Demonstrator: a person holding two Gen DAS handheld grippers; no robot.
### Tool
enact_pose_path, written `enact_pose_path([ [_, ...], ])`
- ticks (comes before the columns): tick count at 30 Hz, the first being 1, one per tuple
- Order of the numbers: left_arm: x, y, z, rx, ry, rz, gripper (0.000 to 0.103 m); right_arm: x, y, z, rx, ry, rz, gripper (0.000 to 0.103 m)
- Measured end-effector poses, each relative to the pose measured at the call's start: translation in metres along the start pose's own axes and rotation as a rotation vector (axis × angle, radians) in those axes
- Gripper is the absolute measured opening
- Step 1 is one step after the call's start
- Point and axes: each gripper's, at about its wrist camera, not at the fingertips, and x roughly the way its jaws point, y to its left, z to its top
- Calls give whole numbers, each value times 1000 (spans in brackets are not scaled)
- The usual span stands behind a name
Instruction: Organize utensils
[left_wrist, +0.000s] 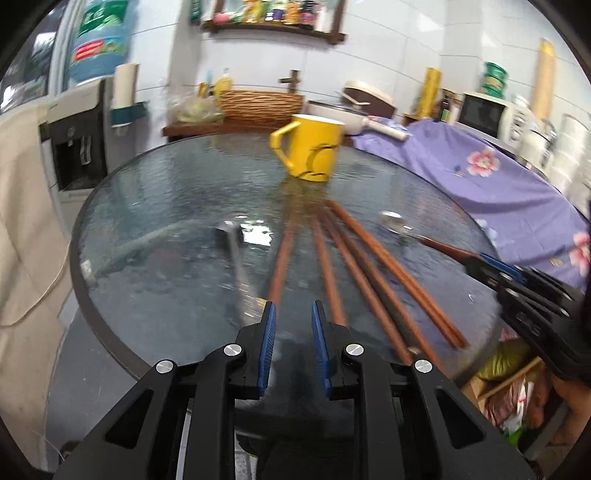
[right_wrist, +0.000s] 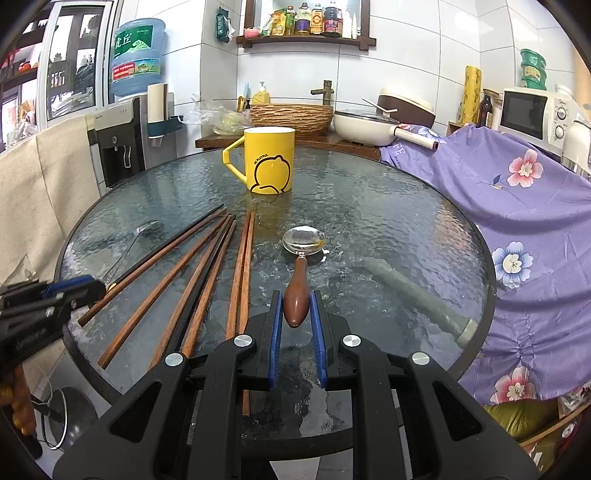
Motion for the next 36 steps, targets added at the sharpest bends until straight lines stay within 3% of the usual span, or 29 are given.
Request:
enact_pose_path([
  [7, -4, -30, -23, 89, 17, -23, 19, 0, -1, -1, 0, 4, 6, 16],
  [10, -1, -31, -30, 70, 38, -33, 19, -1, -1, -1, 0, 1, 9, 16],
  [20, -8, -41, -42, 99, -11, 30, 19, -2, -3, -2, 3, 2, 18, 16],
  [23, -7, -42, -43, 95, -19, 37, 7, -3, -3, -3, 3, -1, 18, 16],
  [30, -6, -33, -39, 31, -20, -1, 7, -11, -2, -2, -18, -31, 2, 16],
  [32, -10, -31, -35, 28, -38, -3, 7, -15, -1, -1, -29, -44, -3, 16],
  [36, -32, -30, -16, 57, -150, 21, 7, -20, -2, 3, -38, -67, -4, 16],
])
